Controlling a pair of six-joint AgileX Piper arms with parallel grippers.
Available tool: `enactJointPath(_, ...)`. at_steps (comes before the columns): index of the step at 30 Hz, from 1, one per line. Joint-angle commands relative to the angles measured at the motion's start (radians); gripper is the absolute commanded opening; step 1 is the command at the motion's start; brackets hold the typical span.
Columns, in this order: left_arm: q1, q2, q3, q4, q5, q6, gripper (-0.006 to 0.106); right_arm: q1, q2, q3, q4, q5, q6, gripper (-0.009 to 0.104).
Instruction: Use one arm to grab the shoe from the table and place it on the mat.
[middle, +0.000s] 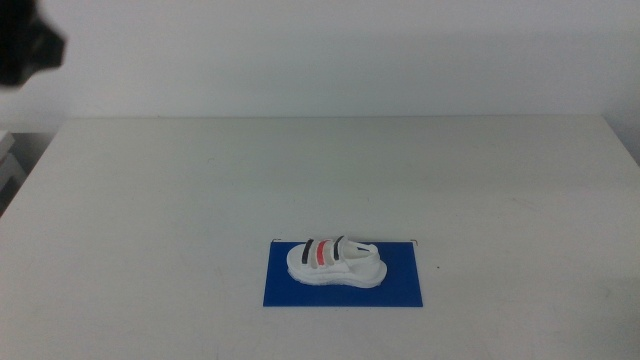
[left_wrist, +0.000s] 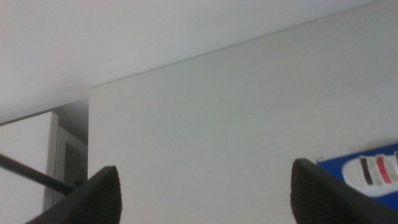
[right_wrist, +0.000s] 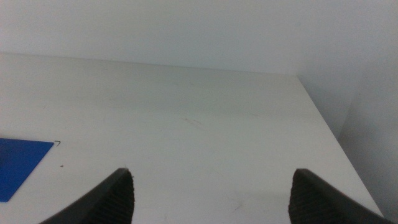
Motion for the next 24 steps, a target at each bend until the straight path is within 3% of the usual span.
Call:
enactJointPath(1,0.08,-0.112,0.103,-0.059,-0.192,0.019,0.094,-0.002,-0.026,0.005,-0.009,-0.076,-0.008,0.064)
enactJointPath(6,0.198,-0.323,0.404,-0.12,-0.415,0.006,0.094,-0.002,-0.026,0.005,-0.009,-0.076,-0.008,0.064)
enactJointPath(24,0.227,-0.852,1.118,-0.102,-0.926,-0.011,0.094,-0.002,-0.026,0.005,-0.009,-0.076,-0.008,0.064)
